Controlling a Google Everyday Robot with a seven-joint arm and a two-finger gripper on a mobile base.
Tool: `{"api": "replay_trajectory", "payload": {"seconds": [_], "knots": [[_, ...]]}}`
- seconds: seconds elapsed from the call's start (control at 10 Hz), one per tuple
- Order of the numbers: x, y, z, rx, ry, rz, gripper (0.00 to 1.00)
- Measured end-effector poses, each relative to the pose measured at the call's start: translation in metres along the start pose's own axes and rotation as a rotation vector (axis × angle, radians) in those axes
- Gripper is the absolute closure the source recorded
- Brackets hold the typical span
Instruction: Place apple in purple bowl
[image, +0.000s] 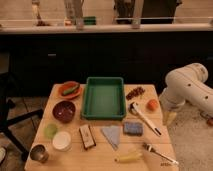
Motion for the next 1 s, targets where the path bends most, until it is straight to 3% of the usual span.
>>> {"api": "replay_trajectory", "payload": {"seconds": [0.2,0.4,0.8,0.9,1.0], "knots": [[0.001,0.0,0.0,0.002,-0.002,0.001,0.2],[0.0,-0.007,0.005,0.013,-0.058,-0.027,0.2],[0.0,-0.047,0.03,0.065,-0.365,-0.094,0.2],[-0.004,-0.057,0.039,0.063,-0.418,-0.113,0.2],[-0.009,-0.064,0.048,0.053,-0.443,-0.137,0.2]]}}
